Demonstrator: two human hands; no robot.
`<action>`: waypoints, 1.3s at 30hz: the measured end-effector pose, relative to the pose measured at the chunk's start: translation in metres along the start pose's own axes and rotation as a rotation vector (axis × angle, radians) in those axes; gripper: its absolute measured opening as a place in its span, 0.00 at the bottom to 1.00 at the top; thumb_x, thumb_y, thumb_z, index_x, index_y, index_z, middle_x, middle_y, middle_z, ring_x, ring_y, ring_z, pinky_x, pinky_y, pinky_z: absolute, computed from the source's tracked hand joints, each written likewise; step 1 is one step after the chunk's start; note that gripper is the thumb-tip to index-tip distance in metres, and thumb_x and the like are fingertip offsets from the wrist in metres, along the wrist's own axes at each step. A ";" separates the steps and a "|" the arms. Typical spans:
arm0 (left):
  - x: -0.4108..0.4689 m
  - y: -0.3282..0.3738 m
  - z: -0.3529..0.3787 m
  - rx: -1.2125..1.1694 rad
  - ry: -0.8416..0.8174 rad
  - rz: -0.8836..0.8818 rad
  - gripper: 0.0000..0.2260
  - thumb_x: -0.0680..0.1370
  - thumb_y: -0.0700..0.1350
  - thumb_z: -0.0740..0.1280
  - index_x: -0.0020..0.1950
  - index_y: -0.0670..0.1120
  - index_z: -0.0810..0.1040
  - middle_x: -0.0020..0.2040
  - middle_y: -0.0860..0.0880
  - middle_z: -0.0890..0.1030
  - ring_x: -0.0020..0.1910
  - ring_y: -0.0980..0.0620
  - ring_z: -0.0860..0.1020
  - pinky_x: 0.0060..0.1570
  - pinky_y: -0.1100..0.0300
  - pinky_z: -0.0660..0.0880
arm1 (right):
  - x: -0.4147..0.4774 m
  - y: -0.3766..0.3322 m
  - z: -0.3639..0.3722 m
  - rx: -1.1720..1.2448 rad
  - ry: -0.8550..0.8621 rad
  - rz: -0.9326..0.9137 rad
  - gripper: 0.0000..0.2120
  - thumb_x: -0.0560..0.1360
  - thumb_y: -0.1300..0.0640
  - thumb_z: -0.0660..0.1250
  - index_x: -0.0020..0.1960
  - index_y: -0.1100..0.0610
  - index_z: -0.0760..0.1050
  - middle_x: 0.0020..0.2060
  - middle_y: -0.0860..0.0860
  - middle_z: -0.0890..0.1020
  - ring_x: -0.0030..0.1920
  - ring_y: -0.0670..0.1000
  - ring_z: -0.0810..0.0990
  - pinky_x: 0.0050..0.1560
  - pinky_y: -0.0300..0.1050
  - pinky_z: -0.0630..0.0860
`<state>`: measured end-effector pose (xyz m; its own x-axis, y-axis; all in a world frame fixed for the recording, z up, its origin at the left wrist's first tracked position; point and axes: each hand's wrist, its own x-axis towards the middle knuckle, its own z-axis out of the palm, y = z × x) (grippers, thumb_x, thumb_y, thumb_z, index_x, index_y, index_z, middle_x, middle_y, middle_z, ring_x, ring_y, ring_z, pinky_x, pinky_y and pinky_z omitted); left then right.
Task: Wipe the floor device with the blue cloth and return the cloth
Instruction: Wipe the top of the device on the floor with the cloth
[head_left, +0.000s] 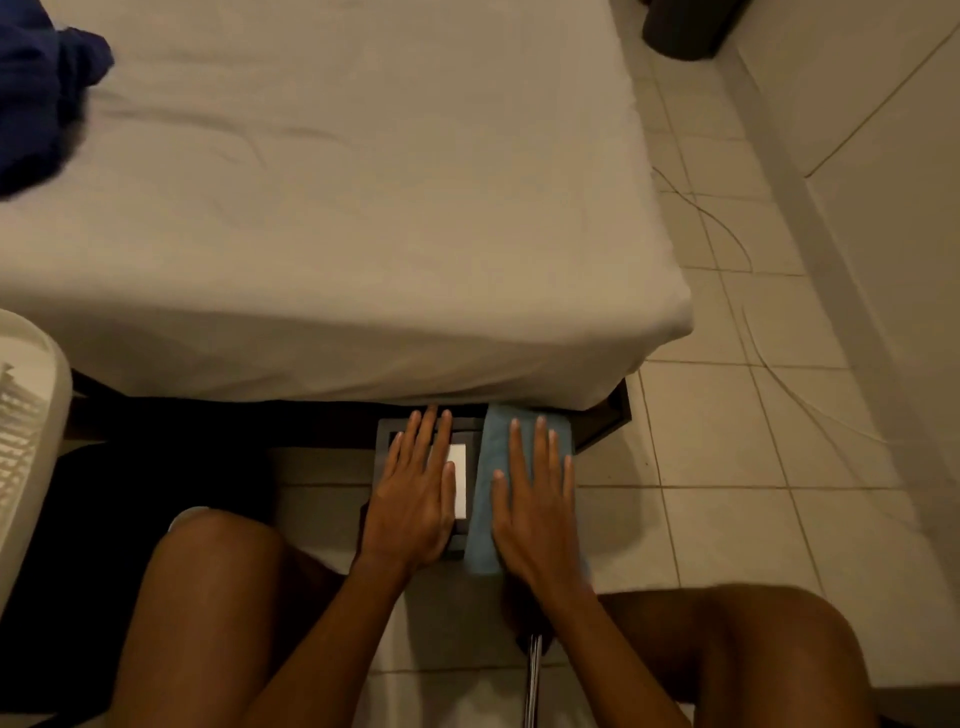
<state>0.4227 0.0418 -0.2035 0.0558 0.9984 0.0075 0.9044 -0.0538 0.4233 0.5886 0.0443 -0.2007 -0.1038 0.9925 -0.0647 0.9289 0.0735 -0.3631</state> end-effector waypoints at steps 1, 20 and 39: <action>-0.001 0.000 0.000 0.005 -0.001 0.000 0.25 0.84 0.51 0.45 0.81 0.46 0.48 0.82 0.47 0.50 0.81 0.50 0.45 0.78 0.51 0.52 | 0.007 -0.001 -0.001 -0.013 -0.004 0.007 0.30 0.84 0.44 0.45 0.82 0.49 0.40 0.81 0.52 0.42 0.81 0.52 0.41 0.80 0.57 0.44; -0.002 0.004 0.001 0.026 0.002 -0.005 0.26 0.84 0.51 0.47 0.81 0.46 0.50 0.82 0.47 0.51 0.81 0.50 0.47 0.78 0.51 0.52 | -0.021 -0.006 0.004 -0.045 -0.037 -0.043 0.30 0.83 0.42 0.46 0.82 0.50 0.46 0.81 0.55 0.46 0.81 0.55 0.44 0.79 0.58 0.46; 0.000 0.003 0.000 -0.004 -0.005 -0.009 0.26 0.84 0.52 0.45 0.81 0.46 0.48 0.82 0.48 0.49 0.81 0.52 0.45 0.79 0.54 0.47 | -0.002 -0.003 -0.004 0.045 -0.069 -0.063 0.28 0.83 0.42 0.44 0.81 0.44 0.41 0.81 0.49 0.40 0.80 0.55 0.34 0.78 0.56 0.39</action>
<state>0.4251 0.0414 -0.2026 0.0497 0.9988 -0.0011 0.9030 -0.0445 0.4272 0.5873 0.0422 -0.1953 -0.1868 0.9769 -0.1039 0.9032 0.1292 -0.4094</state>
